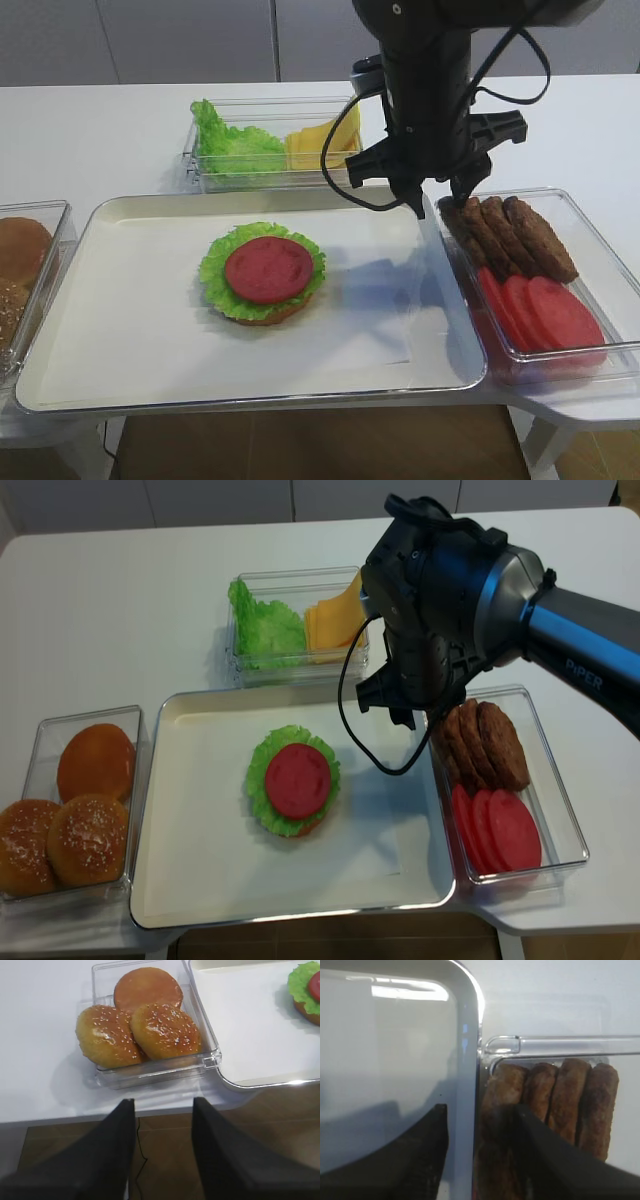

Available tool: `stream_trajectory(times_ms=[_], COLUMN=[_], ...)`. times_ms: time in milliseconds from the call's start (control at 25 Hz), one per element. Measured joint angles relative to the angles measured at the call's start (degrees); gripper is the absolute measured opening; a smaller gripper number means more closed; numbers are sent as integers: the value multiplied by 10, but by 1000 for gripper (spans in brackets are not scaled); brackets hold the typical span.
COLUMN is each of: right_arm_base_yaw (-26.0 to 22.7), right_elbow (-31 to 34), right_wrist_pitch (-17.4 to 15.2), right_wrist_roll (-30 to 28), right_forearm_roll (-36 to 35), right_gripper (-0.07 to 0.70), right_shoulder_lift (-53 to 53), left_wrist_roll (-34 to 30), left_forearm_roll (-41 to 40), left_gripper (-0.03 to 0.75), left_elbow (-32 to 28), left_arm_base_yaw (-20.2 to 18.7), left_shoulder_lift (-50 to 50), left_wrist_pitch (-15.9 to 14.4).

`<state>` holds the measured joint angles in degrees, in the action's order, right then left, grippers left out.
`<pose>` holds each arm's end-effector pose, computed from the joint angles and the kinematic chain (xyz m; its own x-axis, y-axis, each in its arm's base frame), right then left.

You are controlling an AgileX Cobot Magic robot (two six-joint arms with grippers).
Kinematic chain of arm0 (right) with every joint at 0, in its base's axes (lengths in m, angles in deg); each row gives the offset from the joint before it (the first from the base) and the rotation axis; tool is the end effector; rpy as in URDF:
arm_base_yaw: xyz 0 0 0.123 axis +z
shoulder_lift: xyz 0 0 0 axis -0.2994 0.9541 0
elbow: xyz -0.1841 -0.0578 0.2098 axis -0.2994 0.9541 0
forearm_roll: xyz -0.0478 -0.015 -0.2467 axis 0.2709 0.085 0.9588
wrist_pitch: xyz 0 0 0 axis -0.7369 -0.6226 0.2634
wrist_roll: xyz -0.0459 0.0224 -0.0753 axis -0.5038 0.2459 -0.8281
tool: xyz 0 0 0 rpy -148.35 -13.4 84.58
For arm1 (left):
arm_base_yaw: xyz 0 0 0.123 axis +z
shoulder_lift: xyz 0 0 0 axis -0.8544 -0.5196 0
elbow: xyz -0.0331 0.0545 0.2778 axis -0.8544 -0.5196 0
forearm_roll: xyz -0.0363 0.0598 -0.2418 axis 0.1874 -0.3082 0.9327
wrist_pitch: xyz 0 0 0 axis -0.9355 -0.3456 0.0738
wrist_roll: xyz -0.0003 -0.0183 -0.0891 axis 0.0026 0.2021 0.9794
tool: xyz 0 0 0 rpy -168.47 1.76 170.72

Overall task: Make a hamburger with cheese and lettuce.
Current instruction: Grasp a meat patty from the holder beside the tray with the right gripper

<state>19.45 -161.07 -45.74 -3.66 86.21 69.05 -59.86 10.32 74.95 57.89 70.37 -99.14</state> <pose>0.3237 0.2093 0.2504 -0.9589 -0.1656 -0.2303 -0.1176 0.9710 -0.2083 -0.0120 0.0024 0.2652 -0.5496 0.0176 -0.8352 -0.0005 0.9998 0.0214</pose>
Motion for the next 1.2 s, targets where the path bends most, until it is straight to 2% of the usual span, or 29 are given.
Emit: stream_trajectory(times_ms=[120,240,360,760,1200], right_arm_base_yaw=[0,0,0,0,0], right_elbow=[0,0,0,0,0], right_wrist_pitch=[0,-2,-2,-3,-3], right_wrist_roll=[1,1,1,1,1], right_forearm_roll=[0,2,3,5,5], right_gripper=[279,203,163,111,110], right_shoulder_lift=[0,0,0,0,-6], left_wrist_roll=[0,0,0,0,0], left_forearm_roll=[0,0,0,0,0], left_gripper=[288,288,288,288,288], left_elbow=[0,0,0,0,0], left_arm_base_yaw=[0,0,0,0,0], left_shoulder_lift=[0,0,0,0,0], left_wrist_pitch=[0,0,0,0,0])
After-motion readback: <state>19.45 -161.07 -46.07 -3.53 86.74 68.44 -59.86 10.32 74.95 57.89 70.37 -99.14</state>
